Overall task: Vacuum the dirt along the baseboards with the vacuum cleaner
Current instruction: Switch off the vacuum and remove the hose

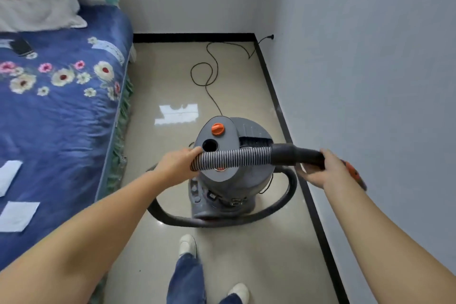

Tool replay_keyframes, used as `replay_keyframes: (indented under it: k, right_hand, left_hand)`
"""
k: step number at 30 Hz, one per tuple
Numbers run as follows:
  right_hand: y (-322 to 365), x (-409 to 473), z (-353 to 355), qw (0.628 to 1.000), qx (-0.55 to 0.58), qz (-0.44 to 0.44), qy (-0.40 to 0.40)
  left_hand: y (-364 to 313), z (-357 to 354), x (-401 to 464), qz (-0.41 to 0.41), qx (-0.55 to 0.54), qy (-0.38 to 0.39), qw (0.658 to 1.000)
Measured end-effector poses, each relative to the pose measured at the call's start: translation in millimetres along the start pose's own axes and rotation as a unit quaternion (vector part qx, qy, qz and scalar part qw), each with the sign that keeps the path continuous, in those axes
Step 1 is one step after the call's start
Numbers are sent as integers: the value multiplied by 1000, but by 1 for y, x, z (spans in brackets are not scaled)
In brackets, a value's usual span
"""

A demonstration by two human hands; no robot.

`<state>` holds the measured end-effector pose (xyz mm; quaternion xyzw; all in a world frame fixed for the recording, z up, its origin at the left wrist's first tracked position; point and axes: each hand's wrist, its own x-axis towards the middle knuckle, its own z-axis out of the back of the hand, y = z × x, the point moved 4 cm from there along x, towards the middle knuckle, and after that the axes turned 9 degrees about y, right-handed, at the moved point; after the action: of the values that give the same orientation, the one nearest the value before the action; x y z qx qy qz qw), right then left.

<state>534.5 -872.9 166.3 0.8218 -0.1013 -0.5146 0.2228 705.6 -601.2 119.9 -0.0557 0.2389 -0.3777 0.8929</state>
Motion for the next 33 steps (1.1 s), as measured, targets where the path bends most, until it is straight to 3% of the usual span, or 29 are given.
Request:
replay_keyframes:
  k: [2,3,4,6,8,10,11,14,16,19,24,29,33]
  right_hand:
    - [-8,5,17,973,-226,-19,-35]
    - [-8,8,21,929,-363,6,-65]
    - [-6,9,17,860,-499,58,-85]
    - [-5,10,-10,673,-710,194,-76]
    - [-17,-1,-61,507,-804,309,18]
    - [-32,-7,-104,407,-842,336,109]
    - [-34,-3,-118,393,-844,343,126]
    - [-22,9,-144,428,-821,361,114]
    - [-18,18,-162,458,-805,364,101]
    - [-17,37,-195,568,-731,367,88]
    - [-20,79,-211,701,-620,347,55]
    - [-13,108,-166,761,-562,325,-5]
    - [-5,132,-116,794,-529,298,-41]
  left_hand:
    - [-5,22,8,-42,76,1,996]
    - [-10,34,14,-61,98,-2,993]
    - [-17,49,20,-78,107,-8,991]
    - [-30,74,33,-108,118,-14,987]
    - [-45,91,48,-142,141,-19,979]
    - [-60,101,63,-180,163,-19,970]
    - [-65,104,71,-196,172,-16,965]
    - [-61,113,99,-223,165,-12,961]
    - [-44,124,118,-242,114,-53,962]
    - [-5,135,146,-215,2,-133,968]
    - [64,122,206,-103,-139,-84,981]
    - [35,101,267,-166,-25,-2,986]
    - [-19,81,314,-235,103,32,966]
